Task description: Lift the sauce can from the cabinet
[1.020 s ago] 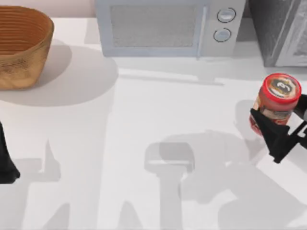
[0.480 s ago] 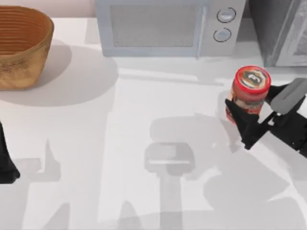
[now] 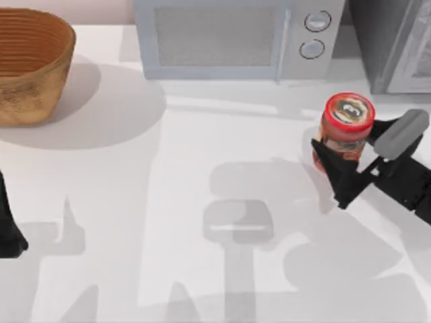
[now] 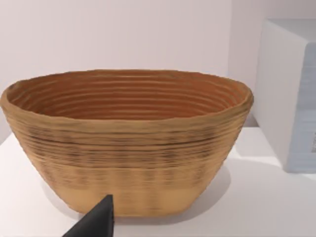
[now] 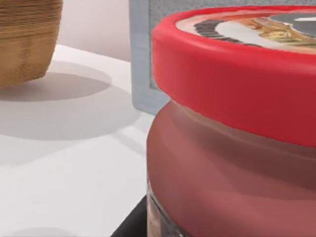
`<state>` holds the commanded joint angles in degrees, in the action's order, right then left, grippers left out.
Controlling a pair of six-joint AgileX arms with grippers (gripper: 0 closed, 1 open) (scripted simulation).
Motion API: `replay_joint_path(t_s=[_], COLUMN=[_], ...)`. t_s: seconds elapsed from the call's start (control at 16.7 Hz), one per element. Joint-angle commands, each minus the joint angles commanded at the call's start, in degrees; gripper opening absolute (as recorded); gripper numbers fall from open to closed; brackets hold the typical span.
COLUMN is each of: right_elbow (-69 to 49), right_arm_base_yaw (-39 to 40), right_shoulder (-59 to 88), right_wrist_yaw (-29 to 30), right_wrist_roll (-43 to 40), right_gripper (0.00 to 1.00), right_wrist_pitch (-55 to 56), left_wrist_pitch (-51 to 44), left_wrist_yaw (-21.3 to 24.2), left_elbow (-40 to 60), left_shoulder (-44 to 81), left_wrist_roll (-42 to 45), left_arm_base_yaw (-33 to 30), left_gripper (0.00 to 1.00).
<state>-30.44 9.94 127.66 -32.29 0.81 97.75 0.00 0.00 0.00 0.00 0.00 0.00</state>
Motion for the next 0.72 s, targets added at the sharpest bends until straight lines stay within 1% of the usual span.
replay_joint_path(t_s=[0.6, 0.66, 0.72], right_elbow=[0.0, 0.0, 0.0], right_arm_base_yaw=[0.0, 0.0, 0.0], right_shoulder=[0.0, 0.0, 0.0], right_wrist_yaw=[0.0, 0.0, 0.0], right_wrist_roll=[0.0, 0.0, 0.0], right_gripper=[0.98, 1.0, 1.0], right_wrist_pitch=[0.0, 0.0, 0.0], left_wrist_pitch=[0.0, 0.0, 0.0], left_wrist_yaw=[0.0, 0.0, 0.0], left_elbow=[0.0, 0.0, 0.0], left_shoulder=[0.0, 0.0, 0.0], left_wrist_roll=[0.0, 0.0, 0.0], left_arm_base_yaw=[0.0, 0.0, 0.0], left_gripper=[1.0, 1.0, 1.0])
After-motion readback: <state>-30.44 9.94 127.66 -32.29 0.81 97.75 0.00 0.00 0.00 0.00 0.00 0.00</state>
